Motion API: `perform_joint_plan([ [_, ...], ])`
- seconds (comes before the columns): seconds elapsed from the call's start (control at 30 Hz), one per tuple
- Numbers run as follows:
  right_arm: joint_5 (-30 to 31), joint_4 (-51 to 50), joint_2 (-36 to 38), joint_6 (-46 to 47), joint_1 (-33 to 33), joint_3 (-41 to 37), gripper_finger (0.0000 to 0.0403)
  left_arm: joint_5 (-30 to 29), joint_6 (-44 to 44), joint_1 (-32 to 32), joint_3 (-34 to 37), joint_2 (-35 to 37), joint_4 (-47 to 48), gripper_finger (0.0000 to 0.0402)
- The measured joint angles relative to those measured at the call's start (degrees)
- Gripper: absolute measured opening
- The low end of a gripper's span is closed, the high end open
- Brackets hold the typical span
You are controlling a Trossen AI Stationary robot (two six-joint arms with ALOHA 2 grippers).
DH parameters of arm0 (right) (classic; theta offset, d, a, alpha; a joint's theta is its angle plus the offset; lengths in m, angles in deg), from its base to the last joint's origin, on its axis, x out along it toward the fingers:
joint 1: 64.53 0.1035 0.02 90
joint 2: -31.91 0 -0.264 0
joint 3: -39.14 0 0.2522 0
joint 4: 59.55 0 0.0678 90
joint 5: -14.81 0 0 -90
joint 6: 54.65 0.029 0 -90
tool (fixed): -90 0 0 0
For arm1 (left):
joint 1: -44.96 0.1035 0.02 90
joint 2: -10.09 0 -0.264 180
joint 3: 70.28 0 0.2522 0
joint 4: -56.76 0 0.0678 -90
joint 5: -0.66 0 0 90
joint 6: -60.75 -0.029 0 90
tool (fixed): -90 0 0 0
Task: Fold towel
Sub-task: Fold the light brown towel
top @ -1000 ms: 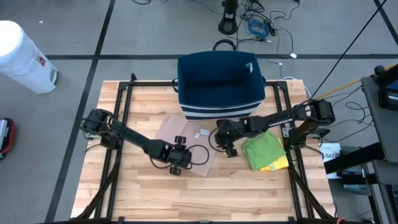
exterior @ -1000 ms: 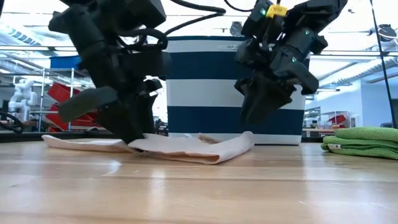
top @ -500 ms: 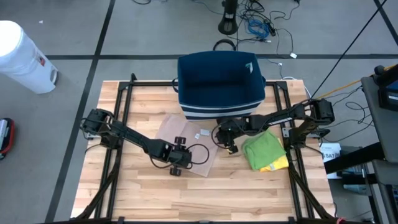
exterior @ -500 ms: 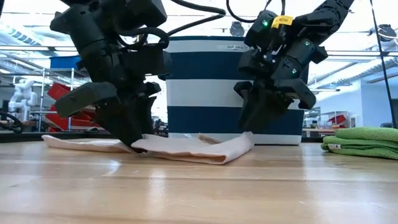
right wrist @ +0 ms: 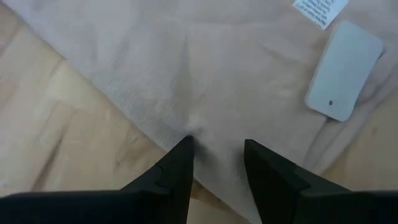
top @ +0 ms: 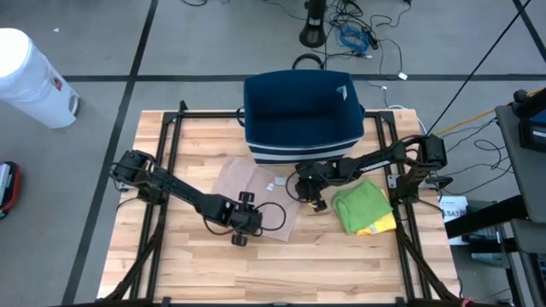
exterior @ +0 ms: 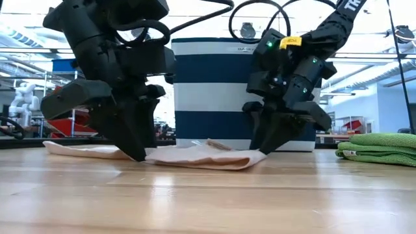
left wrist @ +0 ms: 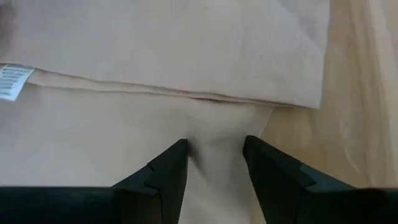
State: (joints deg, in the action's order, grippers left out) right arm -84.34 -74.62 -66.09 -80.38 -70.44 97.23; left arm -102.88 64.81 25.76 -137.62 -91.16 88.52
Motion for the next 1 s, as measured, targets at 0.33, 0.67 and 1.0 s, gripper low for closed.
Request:
perform_joint_plan([
  [0.33,0.2,-2.0,0.4,0.4,-0.5,0.1,0.0023,0.0,0.4,-0.7,0.0,0.0,0.1,0.0172],
  [0.67,2.1,-5.2,3.2,3.3,0.9,0.1,0.0002,-0.1,0.4,-0.7,0.0,0.0,0.2,0.0172],
  [1.0,3.3,-10.5,5.7,6.6,1.6,0.0,0.0001,-0.2,0.5,-0.7,0.0,0.0,0.2,0.0172],
])
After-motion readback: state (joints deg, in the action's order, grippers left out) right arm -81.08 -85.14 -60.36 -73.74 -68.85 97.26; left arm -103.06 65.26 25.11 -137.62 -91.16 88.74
